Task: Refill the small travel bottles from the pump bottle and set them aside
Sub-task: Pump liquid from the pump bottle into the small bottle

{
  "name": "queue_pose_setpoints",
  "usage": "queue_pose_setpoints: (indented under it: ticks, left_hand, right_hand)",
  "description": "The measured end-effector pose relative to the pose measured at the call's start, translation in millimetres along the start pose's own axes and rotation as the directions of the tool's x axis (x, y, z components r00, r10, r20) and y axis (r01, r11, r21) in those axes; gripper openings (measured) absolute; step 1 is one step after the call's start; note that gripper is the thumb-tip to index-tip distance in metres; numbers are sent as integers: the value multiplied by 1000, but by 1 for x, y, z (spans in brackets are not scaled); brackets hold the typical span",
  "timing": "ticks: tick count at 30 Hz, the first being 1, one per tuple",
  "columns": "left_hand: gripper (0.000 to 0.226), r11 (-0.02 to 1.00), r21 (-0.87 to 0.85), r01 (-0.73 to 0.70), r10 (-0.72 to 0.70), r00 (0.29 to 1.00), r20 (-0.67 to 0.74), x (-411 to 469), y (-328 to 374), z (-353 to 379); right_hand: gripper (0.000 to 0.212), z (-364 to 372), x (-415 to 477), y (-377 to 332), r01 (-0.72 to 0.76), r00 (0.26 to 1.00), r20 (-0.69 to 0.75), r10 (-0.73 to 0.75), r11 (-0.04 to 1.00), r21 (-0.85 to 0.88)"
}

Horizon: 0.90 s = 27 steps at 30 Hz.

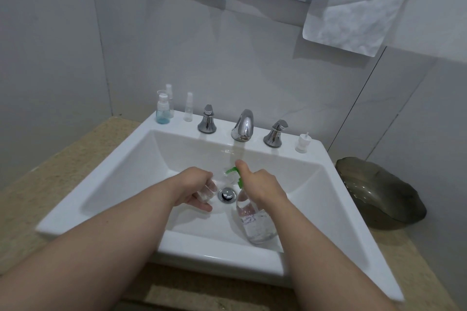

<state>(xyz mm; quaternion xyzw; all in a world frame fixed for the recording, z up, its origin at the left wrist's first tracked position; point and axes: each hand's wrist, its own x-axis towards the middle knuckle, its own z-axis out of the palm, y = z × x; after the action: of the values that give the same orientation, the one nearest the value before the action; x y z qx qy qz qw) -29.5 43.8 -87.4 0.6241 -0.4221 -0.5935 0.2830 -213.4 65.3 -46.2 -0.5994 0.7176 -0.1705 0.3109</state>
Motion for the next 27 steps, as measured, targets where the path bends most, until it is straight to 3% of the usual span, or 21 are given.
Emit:
queue_pose_setpoints:
  ticks: [13,24,27]
  left_hand:
    - [39,996,85,-4,3,1000,9,-7,1,3]
    - [34,999,50,-11,14,999,-46,-13,5,1]
    - [34,998,54,-14,17,999,-51,-14,6,2]
  right_hand:
    - [55,1,7,3,59,997,-54,-55,996,71]
    - [78,-1,1,3,32,999,-10,-32,999,-14]
    - [76,-1,2,3,30,999,-15,-31,999,-18]
